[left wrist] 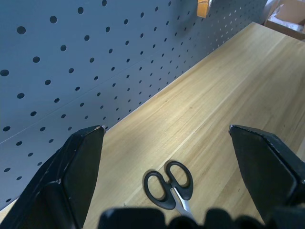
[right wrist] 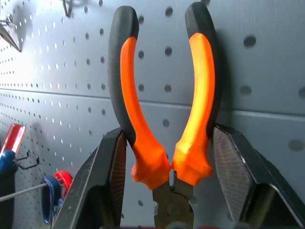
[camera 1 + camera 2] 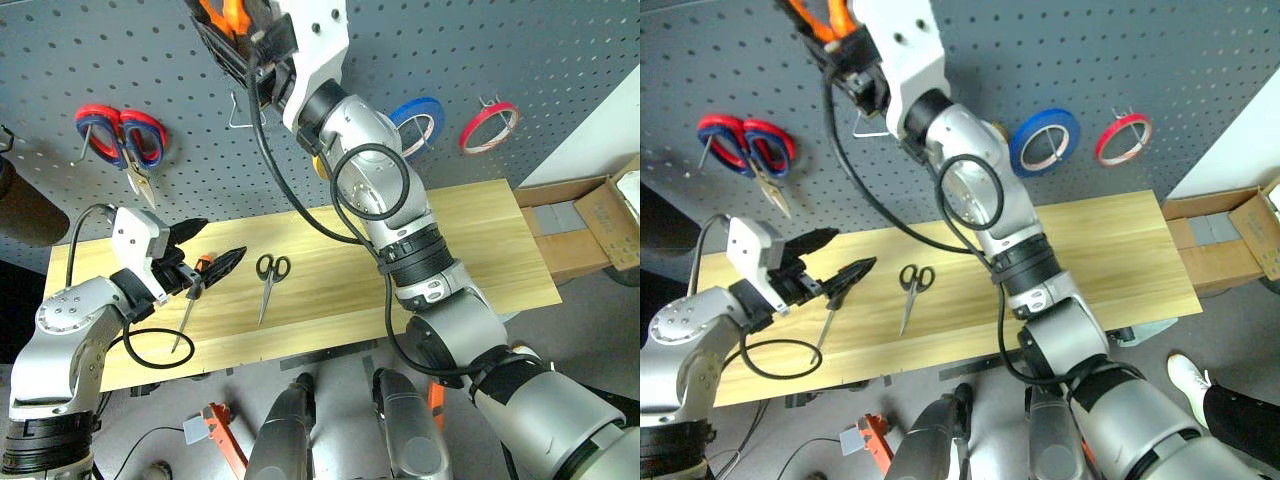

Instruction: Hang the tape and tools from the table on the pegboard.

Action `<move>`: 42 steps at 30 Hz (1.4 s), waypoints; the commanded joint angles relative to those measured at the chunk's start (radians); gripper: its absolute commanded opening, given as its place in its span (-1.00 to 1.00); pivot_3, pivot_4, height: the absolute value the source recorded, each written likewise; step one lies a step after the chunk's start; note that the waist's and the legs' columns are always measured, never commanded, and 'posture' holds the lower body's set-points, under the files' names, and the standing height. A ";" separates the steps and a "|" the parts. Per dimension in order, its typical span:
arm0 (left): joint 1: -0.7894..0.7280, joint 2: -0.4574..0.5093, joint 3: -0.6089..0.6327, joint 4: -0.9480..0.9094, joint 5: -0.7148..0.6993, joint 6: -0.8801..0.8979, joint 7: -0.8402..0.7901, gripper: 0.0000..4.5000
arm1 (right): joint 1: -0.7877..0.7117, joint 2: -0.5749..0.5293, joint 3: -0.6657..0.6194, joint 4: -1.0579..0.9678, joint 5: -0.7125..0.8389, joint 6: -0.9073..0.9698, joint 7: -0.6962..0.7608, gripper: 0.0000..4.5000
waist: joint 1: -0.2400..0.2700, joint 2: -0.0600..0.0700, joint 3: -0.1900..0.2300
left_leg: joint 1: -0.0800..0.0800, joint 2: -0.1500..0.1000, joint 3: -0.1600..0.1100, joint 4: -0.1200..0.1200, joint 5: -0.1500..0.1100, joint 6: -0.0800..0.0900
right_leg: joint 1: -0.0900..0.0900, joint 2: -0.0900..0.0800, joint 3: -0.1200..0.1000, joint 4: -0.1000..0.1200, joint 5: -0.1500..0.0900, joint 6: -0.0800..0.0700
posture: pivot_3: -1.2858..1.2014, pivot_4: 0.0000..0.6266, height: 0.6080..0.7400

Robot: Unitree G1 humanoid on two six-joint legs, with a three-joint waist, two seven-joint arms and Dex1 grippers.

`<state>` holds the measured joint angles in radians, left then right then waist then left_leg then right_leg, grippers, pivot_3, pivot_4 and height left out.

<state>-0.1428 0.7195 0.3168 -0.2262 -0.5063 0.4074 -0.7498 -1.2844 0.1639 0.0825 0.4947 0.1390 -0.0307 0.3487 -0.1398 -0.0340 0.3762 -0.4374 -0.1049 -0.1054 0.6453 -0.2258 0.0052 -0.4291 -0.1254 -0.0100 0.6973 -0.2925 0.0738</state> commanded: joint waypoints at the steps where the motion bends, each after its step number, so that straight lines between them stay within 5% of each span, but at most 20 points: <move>1: -0.013 -0.005 0.025 -0.032 -0.007 -0.018 0.014 1.00 | -0.046 0.074 0.019 0.010 -0.002 -0.091 -0.003 0.01 | 0.000 0.000 0.000 | 0.000 0.000 0.000 0.000 0.000 0.000 | 0.000 0.000 0.000 0.000 0.000 0.000 | -0.04 0.12 1.00; 27: -0.055 -0.024 0.000 0.008 0.016 -0.033 0.019 1.00 | 0.135 0.048 0.098 0.007 -0.039 -0.056 -0.039 0.01 | 0.001 -0.001 0.000 | 0.000 0.000 0.001 0.000 0.001 -0.001 | -0.001 0.000 0.000 0.001 0.000 -0.001 | -0.05 0.13 1.00; 34: -0.066 -0.032 -0.010 0.018 0.028 -0.039 0.023 1.00 | 0.127 0.016 0.099 -0.035 -0.041 0.037 -0.041 0.97 | 0.001 -0.001 -0.001 | 0.000 0.001 0.001 0.001 0.001 -0.002 | -0.001 0.000 0.000 0.001 0.001 -0.001 | -0.06 0.14 1.00; 42: -0.048 -0.045 -0.007 0.012 0.040 -0.039 0.056 1.00 | 0.209 -0.144 0.056 -0.425 0.110 0.504 0.092 0.97 | 0.005 -0.001 -0.001 | 0.000 0.002 0.001 0.001 0.002 -0.002 | -0.001 0.001 -0.001 0.001 0.002 -0.003 | -0.06 0.17 1.00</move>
<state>-0.2027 0.6791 0.2929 -0.1921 -0.4698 0.3843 -0.7060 -1.0792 0.0350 0.1691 0.1824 0.2007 0.4034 0.4102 -0.1344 -0.0350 0.3755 -0.4375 -0.1028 -0.1045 0.6467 -0.2243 0.0028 -0.4298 -0.1243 -0.0106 0.6986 -0.2909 0.0713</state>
